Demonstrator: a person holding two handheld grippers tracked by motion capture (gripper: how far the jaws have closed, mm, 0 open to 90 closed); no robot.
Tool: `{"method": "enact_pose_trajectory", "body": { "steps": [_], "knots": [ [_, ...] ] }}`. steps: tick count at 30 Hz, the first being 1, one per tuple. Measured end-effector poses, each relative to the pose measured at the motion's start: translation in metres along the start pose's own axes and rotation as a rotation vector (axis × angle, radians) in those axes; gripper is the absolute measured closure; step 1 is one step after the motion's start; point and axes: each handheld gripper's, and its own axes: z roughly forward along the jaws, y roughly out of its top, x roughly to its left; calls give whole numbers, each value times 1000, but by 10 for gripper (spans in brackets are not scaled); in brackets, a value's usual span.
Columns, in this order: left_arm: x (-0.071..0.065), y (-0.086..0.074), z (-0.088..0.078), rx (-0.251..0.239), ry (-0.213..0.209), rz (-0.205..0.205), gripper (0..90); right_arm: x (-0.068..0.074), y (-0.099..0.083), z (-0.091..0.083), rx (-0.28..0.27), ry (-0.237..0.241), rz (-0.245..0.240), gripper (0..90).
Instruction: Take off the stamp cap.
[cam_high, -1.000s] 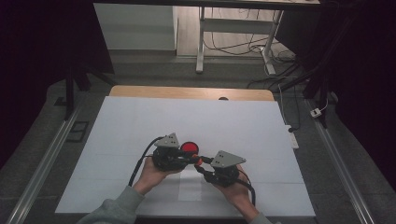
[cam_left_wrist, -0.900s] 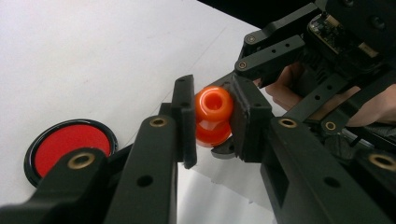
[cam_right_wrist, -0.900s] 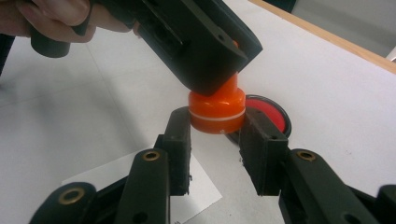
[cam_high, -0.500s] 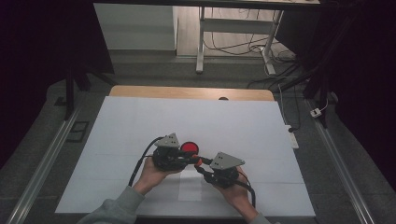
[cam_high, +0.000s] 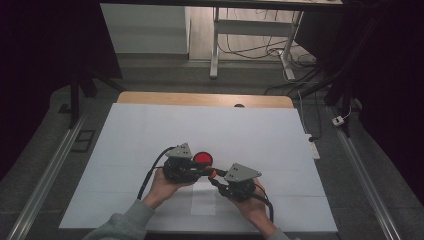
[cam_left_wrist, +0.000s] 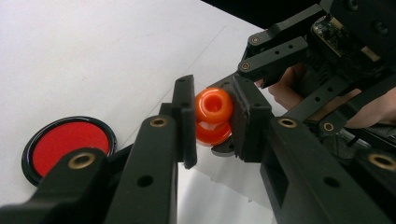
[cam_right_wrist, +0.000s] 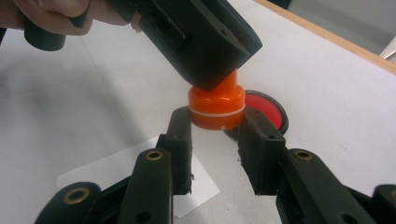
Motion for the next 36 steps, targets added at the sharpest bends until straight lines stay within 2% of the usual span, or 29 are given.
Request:
{"method": "enact_pose_trajectory", "body": {
  "steps": [1,2,3,4,5,6,7,8,9,11,14,19,36],
  "knots": [
    [1,0,-5,-36,26,-5,730,0,0,0,7,4,-6,659],
    [5,2,-14,-80,17,-28,731,-1,-3,2,38,-10,-29,659],
    [9,2,-22,-99,7,-33,731,-3,-9,3,54,-15,-15,659],
    [10,0,-23,-70,21,-19,730,-6,-14,0,16,-21,25,659],
    [11,-3,-20,-55,19,-22,730,-6,-11,-4,-4,-17,31,658],
    [11,-5,-15,-45,10,-27,730,-2,-3,-5,-3,-19,-11,659],
    [9,-5,-11,-39,16,-21,730,0,3,-6,-21,-22,-15,658],
    [8,-4,-10,-42,7,-21,730,1,7,-5,-21,-6,-5,658],
    [6,-3,-10,-40,4,-9,730,2,6,-2,-8,-13,-22,658],
    [3,-2,-10,-37,16,9,730,1,1,0,-2,0,4,658],
    [5,-2,-13,-44,15,-1,730,-2,-1,0,-9,-2,14,657],
    [7,-1,-19,-57,26,-3,730,-3,-2,-1,-6,-14,1,657],
    [6,-4,-30,-39,68,13,729,-4,-6,3,12,-1,3,656]
  ]
}}
